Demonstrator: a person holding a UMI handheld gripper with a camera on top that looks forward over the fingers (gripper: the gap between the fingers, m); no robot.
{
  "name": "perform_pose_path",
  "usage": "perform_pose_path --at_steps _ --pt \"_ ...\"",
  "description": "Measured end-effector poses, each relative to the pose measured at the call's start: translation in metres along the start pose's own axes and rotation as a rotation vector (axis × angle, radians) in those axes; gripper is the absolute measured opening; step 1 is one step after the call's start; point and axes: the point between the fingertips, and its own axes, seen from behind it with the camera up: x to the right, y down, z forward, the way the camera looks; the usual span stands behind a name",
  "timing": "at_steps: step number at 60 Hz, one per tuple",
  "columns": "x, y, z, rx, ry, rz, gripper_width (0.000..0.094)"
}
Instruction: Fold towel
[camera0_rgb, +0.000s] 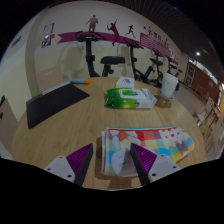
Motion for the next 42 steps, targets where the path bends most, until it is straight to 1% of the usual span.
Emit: perform_pose_path --at_steps 2,3,4,8,11,14,16,20,23,28,33,42 --pt "-0.001 0.004 0.004 -0.012 -0.004 0.005 0.0757" --pt "-0.002 0.005 0.005 -0.015 -0.005 0.007 0.0802" --pt "-0.002 0.003 0.006 -0.003 -0.009 0.013 0.0752" --pt "0.006 0.002 0.008 0.001 0.020 -0.001 0.0340" --pt "0.026 0.001 0.011 0.006 0.105 -0.026 0.0031" --pt "0.023 0.002 0.009 -0.007 0.111 -0.028 0.0026" --pt "0.025 0.002 0.006 -0.032 0.105 -0.040 0.0014" --pt "0.008 -0.005 -0.001 -0.059 0.031 0.037 0.0011" --pt "0.003 -0.022 -0.014 -0.051 -0.010 0.088 0.0011" --pt "0.021 -0.051 -0.037 -0.021 -0.034 0.134 0.0011" --pt "0.054 -0.072 -0.055 -0.021 -0.050 0.205 0.0015" --pt "0.130 -0.074 -0.058 -0.044 -0.017 0.244 0.0026"
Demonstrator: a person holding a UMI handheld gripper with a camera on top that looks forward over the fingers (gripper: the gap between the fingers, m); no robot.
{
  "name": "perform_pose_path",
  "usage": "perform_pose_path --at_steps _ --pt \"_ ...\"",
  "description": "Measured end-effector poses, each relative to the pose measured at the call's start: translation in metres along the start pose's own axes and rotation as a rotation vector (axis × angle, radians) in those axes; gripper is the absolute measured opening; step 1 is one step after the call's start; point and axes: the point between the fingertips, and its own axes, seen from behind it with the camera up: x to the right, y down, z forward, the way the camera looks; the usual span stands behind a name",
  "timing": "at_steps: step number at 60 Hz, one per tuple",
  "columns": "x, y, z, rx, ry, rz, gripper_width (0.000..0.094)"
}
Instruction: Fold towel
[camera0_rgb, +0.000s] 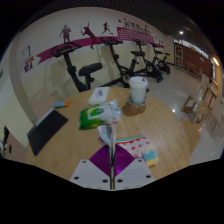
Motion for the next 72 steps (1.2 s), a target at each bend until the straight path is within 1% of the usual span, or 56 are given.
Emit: perform_pose_path --at_steps 6,8,15,26,27,29,32,34,35,36,38,39,40,43,48,57,65,72 --pt "0.046 0.012 0.020 -0.038 0.037 -0.022 0.0028" --pt "0.060 0.019 0.026 -0.049 0.033 -0.022 0.0028" --pt "0.094 0.036 0.052 -0.082 0.060 -0.047 0.0030" --pt "0.113 0.038 0.066 -0.073 0.060 -0.070 0.0038" --pt "0.113 0.038 0.067 -0.073 0.057 -0.077 0.0094" --pt "0.116 0.037 0.064 -0.076 0.061 -0.099 0.0325" --pt "0.126 0.032 0.062 -0.074 0.107 -0.139 0.0672" --pt "0.128 0.025 0.053 -0.059 0.119 -0.171 0.0903" --pt "0.128 0.021 0.047 -0.045 0.124 -0.183 0.0813" --pt "0.127 0.015 0.040 -0.030 0.126 -0.193 0.0796" --pt "0.125 0.004 0.015 -0.012 0.117 -0.205 0.0834" --pt "0.122 0.001 0.009 -0.003 0.112 -0.208 0.0872" --pt "0.119 -0.001 0.000 0.001 0.107 -0.208 0.0875" --pt "0.108 -0.004 -0.030 -0.004 0.090 -0.202 0.0844" --pt "0.089 -0.008 -0.092 -0.012 0.066 -0.178 0.0857" --pt "0.064 0.000 -0.175 -0.013 0.050 -0.150 0.0854" --pt "0.048 0.009 -0.219 0.010 0.047 -0.148 0.0857" --pt "0.039 0.015 -0.234 0.017 0.047 -0.145 0.0856"
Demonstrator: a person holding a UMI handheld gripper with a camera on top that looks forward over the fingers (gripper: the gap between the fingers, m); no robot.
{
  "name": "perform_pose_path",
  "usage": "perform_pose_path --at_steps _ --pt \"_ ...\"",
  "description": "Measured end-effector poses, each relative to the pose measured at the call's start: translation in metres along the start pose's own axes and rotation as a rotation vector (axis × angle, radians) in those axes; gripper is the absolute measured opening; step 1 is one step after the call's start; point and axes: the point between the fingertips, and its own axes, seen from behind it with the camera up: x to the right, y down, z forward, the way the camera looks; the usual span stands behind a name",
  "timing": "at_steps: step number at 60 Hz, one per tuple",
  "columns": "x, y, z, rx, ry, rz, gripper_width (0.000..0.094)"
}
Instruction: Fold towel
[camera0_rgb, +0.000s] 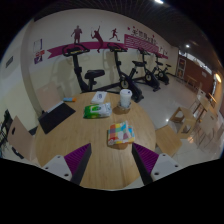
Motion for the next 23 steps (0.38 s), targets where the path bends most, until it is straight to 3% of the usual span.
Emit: perform_pose_path --at_steps 23 --pt "-0.017 -0.006 0.002 0.025 -0.012 0.000 0.0854"
